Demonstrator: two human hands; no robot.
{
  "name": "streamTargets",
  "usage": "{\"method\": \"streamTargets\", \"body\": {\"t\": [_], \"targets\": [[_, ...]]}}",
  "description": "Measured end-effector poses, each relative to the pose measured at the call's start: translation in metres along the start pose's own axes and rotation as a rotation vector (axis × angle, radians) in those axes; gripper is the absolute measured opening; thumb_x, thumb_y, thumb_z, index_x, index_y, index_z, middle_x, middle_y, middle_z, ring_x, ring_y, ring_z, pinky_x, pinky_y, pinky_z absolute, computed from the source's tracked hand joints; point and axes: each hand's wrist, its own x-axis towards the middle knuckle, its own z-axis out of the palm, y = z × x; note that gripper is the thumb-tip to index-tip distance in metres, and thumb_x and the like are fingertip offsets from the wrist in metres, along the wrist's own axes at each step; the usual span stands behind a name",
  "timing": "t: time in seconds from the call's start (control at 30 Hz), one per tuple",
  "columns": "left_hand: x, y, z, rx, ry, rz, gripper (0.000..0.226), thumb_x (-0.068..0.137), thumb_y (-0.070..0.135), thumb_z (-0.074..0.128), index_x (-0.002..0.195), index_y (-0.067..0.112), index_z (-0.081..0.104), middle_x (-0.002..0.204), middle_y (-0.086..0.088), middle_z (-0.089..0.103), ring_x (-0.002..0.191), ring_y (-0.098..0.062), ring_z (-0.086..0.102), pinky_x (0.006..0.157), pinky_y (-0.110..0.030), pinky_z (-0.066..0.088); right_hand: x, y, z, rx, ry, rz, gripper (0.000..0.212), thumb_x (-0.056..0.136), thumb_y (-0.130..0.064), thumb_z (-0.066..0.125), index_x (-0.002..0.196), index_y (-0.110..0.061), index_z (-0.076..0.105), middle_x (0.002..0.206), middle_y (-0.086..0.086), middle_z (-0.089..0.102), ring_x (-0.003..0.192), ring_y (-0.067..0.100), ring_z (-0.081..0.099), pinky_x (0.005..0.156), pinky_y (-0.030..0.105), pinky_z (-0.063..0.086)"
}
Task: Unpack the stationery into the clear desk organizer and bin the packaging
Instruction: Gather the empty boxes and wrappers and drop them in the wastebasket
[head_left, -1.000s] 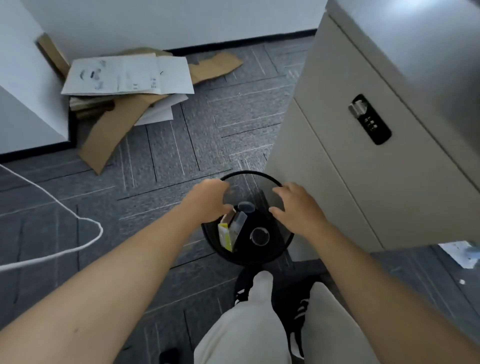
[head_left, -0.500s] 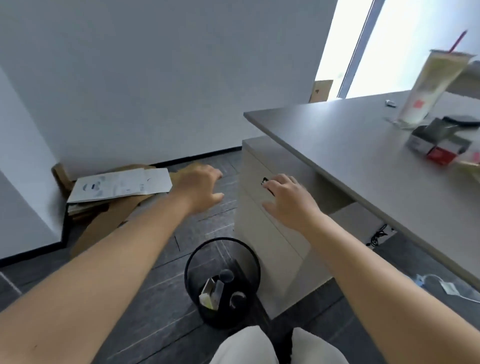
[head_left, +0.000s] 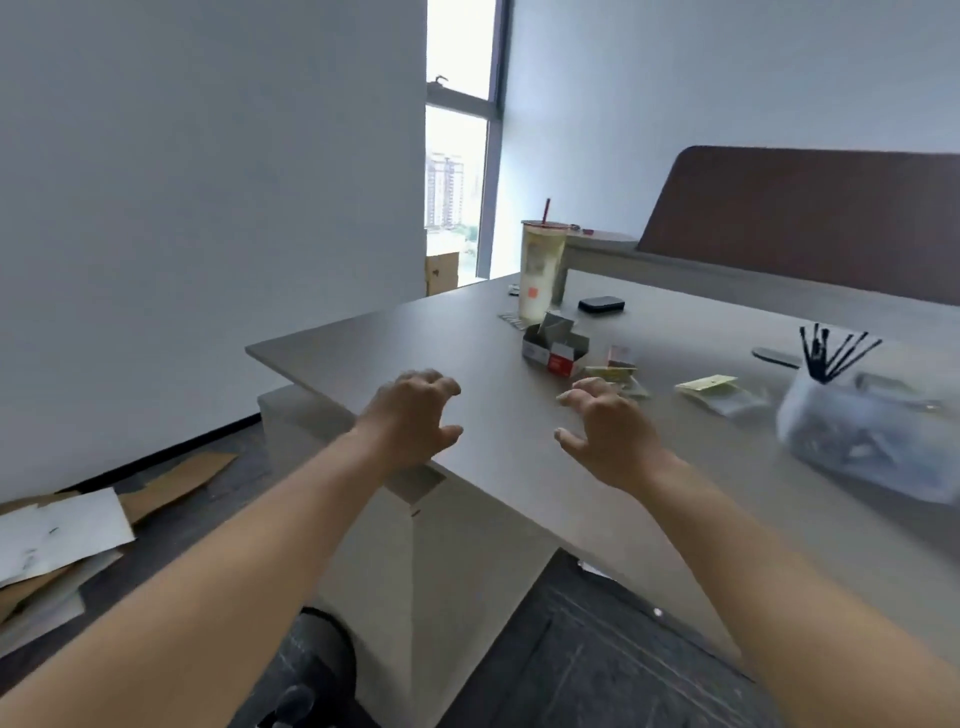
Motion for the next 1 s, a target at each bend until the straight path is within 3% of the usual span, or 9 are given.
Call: {"method": "streamTargets", "body": {"t": [0.3,0.47,0.6,0.7,0.77,0.9,1.0], "targets": [[0.109,0.09,0.066,-0.134,-0.112,0.187,0.056,0.085,0.035,0.056,0.134,0.014,0.039,0.141,-0.006,0.04,0.128,-0.024,0.038,0.103,-0.033,0.034,0.014,0.144,0.004,-0.031,-0.001,0.347,0.052,0.086,-0.028,0.053,0.133,-0.01,0.038,0.139,0.013,0.037,0.13,0.028,0.033,0.106,0.035,0.03],[0.165,0.125,0.089,-0.206,-0.132,0.22,0.059,0.084,0.037,0.057,0.134,0.014,0.036,0.145,-0.006,0.034,0.134,-0.025,0.031,0.106,-0.032,0.029,0.038,0.194,0.009,-0.035,0.047,0.482,0.064,0.086,-0.033,0.054,0.139,-0.011,0.025,0.149,0.013,0.021,0.138,0.029,0.017,0.111,0.035,0.019],[0.19,0.137,0.103,-0.229,-0.154,0.214,0.063,0.083,0.042,0.057,0.134,0.013,0.035,0.146,-0.008,0.031,0.133,-0.027,0.031,0.106,-0.034,0.029,0.06,0.208,0.019,-0.029,0.037,0.55,0.079,0.083,-0.045,0.054,0.143,-0.014,0.012,0.154,0.016,0.0,0.141,0.034,-0.004,0.116,0.04,0.002],[0.196,0.138,0.111,-0.244,-0.186,0.179,0.065,0.082,0.046,0.055,0.135,0.014,0.035,0.146,-0.009,0.034,0.131,-0.027,0.036,0.105,-0.032,0.033,0.069,0.215,0.022,0.047,0.014,0.653,0.089,0.079,-0.053,0.056,0.144,-0.016,0.007,0.153,0.017,-0.005,0.141,0.036,-0.007,0.116,0.041,0.0],[0.197,0.137,0.113,-0.245,-0.183,0.157,0.068,0.081,0.049,0.055,0.136,0.016,0.034,0.143,-0.009,0.038,0.129,-0.027,0.039,0.103,-0.032,0.035,0.071,0.22,0.022,0.067,-0.031,0.668,0.087,0.079,-0.056,0.054,0.143,-0.015,0.011,0.153,0.017,0.004,0.141,0.037,0.001,0.116,0.042,0.006],[0.194,0.136,0.108,-0.221,-0.147,0.116,0.071,0.077,0.052,0.059,0.136,0.018,0.037,0.137,-0.011,0.042,0.128,-0.028,0.036,0.102,-0.034,0.033,0.069,0.22,0.021,0.082,-0.04,0.58,0.068,0.08,-0.053,0.054,0.133,-0.014,0.039,0.135,0.016,0.046,0.127,0.034,0.036,0.105,0.038,0.031],[0.189,0.13,0.106,-0.216,-0.15,0.087,0.067,0.075,0.051,0.062,0.129,0.015,0.047,0.133,-0.015,0.043,0.126,-0.031,0.035,0.102,-0.033,0.032,0.06,0.212,0.017,0.116,-0.015,0.49,0.058,0.081,-0.046,0.057,0.128,-0.014,0.047,0.131,0.014,0.053,0.122,0.033,0.043,0.099,0.035,0.035]]}}
